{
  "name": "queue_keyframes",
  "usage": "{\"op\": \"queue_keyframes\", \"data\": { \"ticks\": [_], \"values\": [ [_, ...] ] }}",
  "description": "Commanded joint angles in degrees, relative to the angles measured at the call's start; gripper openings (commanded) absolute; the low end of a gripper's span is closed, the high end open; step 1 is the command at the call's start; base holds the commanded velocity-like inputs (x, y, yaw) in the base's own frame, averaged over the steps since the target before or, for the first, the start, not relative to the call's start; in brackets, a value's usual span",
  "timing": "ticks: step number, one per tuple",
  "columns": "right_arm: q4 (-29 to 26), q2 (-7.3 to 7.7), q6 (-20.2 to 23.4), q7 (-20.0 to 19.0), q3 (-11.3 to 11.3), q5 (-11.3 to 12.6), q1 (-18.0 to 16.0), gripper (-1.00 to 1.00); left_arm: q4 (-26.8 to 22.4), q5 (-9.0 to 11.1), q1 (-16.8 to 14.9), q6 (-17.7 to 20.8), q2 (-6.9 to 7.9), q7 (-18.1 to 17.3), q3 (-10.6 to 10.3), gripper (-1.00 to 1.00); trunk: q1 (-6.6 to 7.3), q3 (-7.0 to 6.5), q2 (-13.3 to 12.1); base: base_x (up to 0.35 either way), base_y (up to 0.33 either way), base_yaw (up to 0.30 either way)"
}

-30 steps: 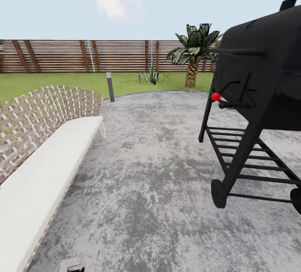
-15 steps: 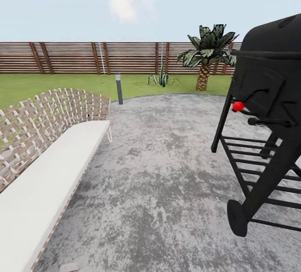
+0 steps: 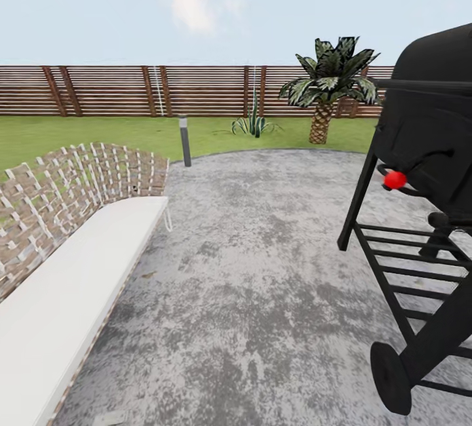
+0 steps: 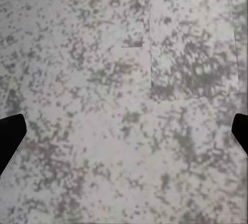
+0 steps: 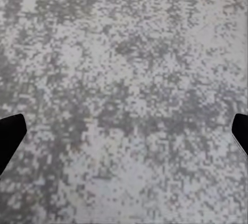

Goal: In the garden, pick up the pesticide atomizer on the floor and spray pesticide onto both trees until each tree trunk is fully covered.

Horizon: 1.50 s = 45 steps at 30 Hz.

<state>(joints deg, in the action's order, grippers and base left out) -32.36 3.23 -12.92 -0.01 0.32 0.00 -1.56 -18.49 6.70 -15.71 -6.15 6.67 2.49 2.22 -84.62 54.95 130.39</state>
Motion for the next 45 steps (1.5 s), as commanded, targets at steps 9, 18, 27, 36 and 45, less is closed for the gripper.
{"op": "queue_keyframes", "data": {
  "ticks": [9,18,27,36,45],
  "values": [
    [0.4,-0.07,-0.2,0.1,0.0,-0.1,0.0,1.0,0.0,0.6,0.0,-0.2,0.01,0.1,-0.1,1.0,-0.02,0.05,0.0,0.34,0.0,0.0],
    [0.6,-0.02,-0.2,0.1,0.0,-0.2,0.0,1.0,0.1,0.6,0.0,-0.2,0.01,0.1,-0.1,1.0,-0.02,0.05,0.0,0.34,0.0,0.0],
    [0.6,0.02,-0.1,0.1,0.0,-0.2,0.0,1.0,0.1,0.6,0.0,-0.2,0.01,0.0,-0.1,1.0,-0.02,0.05,0.0,0.339,0.0,0.0],
    [0.6,0.02,0.0,0.1,0.0,-0.2,0.0,1.0,0.0,0.6,0.0,-0.2,0.01,0.1,-0.1,1.0,-0.02,0.05,0.0,0.339,0.0,0.0],
    [0.3,-0.05,-0.1,0.1,0.0,-0.1,0.0,1.0,0.0,0.6,0.0,-0.2,0.01,0.1,-0.1,1.0,-0.02,0.05,0.0,0.339,0.0,0.0]
  ]
}}
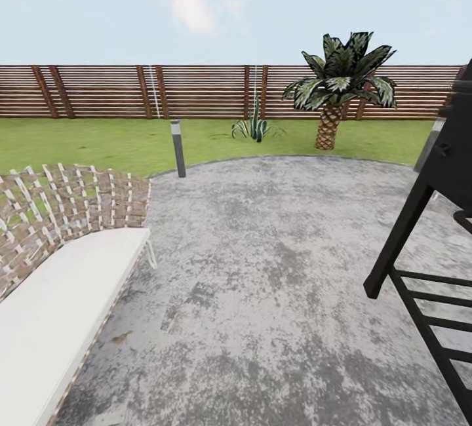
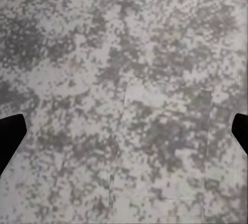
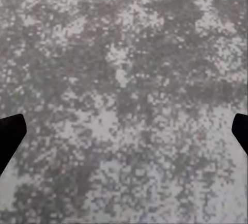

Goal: In the garden, pick up the pesticide atomizer on the floor and spray pesticide onto both trees until each tree trunk is fully covered.

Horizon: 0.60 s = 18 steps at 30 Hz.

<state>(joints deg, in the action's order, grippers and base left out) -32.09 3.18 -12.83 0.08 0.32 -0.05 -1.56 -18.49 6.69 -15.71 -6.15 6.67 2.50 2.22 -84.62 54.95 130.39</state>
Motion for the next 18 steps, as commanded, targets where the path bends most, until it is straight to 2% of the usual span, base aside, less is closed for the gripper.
{"op": "queue_keyframes", "data": {
  "ticks": [1,6,15,18],
  "values": [
    [0.1,-0.01,-0.2,0.0,0.0,0.0,0.0,1.0,0.0,0.6,0.0,-0.2,0.01,0.0,-0.1,1.0,-0.02,0.05,0.0,0.34,0.0,0.0],
    [0.1,0.0,-0.2,0.0,0.0,0.0,0.0,1.0,0.1,0.6,0.0,-0.2,0.01,0.0,-0.1,1.0,-0.02,0.05,0.0,0.34,0.0,-0.058],
    [0.2,0.0,-0.2,0.1,0.0,0.0,0.0,1.0,0.1,0.6,0.0,-0.2,0.01,0.0,-0.1,1.0,-0.02,0.05,0.0,0.338,-0.046,-0.251],
    [0.2,-0.01,-0.2,0.1,0.0,0.0,0.0,1.0,0.1,0.6,0.0,-0.2,0.01,0.0,-0.1,1.0,-0.02,0.05,0.0,0.329,-0.108,-0.075]
  ]
}}
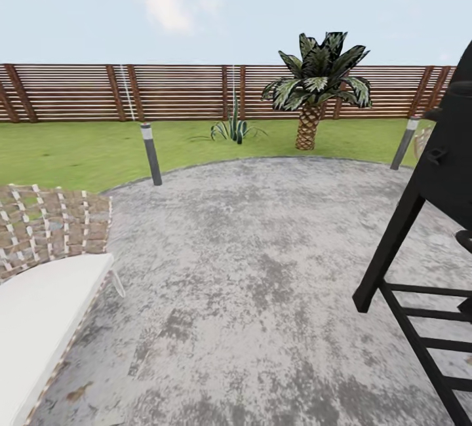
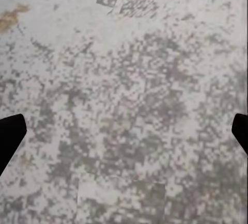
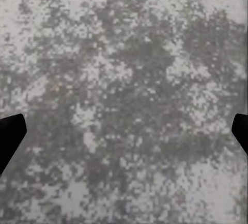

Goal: In the garden, pick up the pesticide atomizer on the floor and spray pesticide onto both trees until each tree trunk is fully covered.

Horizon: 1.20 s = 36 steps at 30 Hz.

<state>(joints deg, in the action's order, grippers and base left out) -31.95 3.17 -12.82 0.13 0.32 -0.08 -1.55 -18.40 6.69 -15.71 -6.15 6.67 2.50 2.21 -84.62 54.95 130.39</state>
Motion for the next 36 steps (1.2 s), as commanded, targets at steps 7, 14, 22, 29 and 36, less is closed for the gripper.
{"op": "queue_keyframes", "data": {
  "ticks": [7,14,22,29,36],
  "values": [
    [0.0,-0.01,-0.1,-0.2,-0.1,-0.1,0.0,1.0,0.0,0.6,0.0,-0.2,0.01,0.1,-0.1,1.0,-0.02,0.05,0.0,0.329,-0.096,-0.008],
    [0.0,-0.01,-0.1,-0.3,-0.3,-0.1,0.0,1.0,0.0,0.6,0.0,-0.2,0.01,0.1,-0.1,1.0,-0.02,0.05,0.0,0.339,-0.007,0.0],
    [0.0,-0.01,-0.1,-0.3,-0.4,-0.1,0.0,1.0,0.0,0.6,0.0,-0.2,0.01,0.1,-0.1,1.0,-0.02,0.05,0.0,0.34,0.0,0.0],
    [0.0,-0.01,-0.1,-0.3,-0.3,-0.1,0.0,1.0,0.0,0.6,0.0,-0.2,0.01,0.1,-0.1,1.0,-0.02,0.05,0.0,0.34,0.0,0.0],
    [0.0,-0.01,-0.2,-0.3,-0.3,0.0,0.0,1.0,0.0,0.6,0.0,-0.2,0.01,0.1,-0.1,1.0,-0.02,0.05,0.0,0.34,0.0,0.0]
  ]
}}
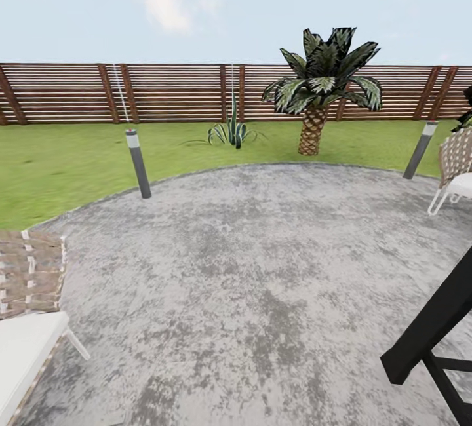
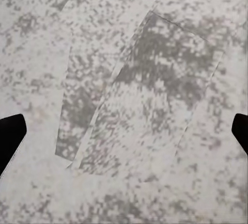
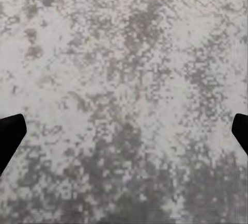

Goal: In the garden, pick up the pesticide atomizer on the floor and spray pesticide onto both trees until each tree trunk is fully covered.

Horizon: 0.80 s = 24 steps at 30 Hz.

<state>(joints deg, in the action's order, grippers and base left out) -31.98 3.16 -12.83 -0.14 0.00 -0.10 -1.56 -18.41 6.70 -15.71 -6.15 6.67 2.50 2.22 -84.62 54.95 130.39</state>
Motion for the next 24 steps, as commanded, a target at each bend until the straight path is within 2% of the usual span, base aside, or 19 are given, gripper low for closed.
{"op": "queue_keyframes", "data": {
  "ticks": [1,24],
  "values": [
    [0.0,0.01,-0.2,0.0,0.0,0.0,0.0,1.0,0.0,0.6,0.0,-0.2,0.01,0.0,-0.1,1.0,-0.02,0.05,0.0,0.34,0.0,0.0],
    [0.1,-0.01,-0.2,0.1,-0.1,-0.1,0.0,1.0,0.0,0.6,0.0,-0.2,0.01,0.0,-0.1,1.0,-0.02,0.05,0.0,0.34,0.0,0.004]
  ]
}}
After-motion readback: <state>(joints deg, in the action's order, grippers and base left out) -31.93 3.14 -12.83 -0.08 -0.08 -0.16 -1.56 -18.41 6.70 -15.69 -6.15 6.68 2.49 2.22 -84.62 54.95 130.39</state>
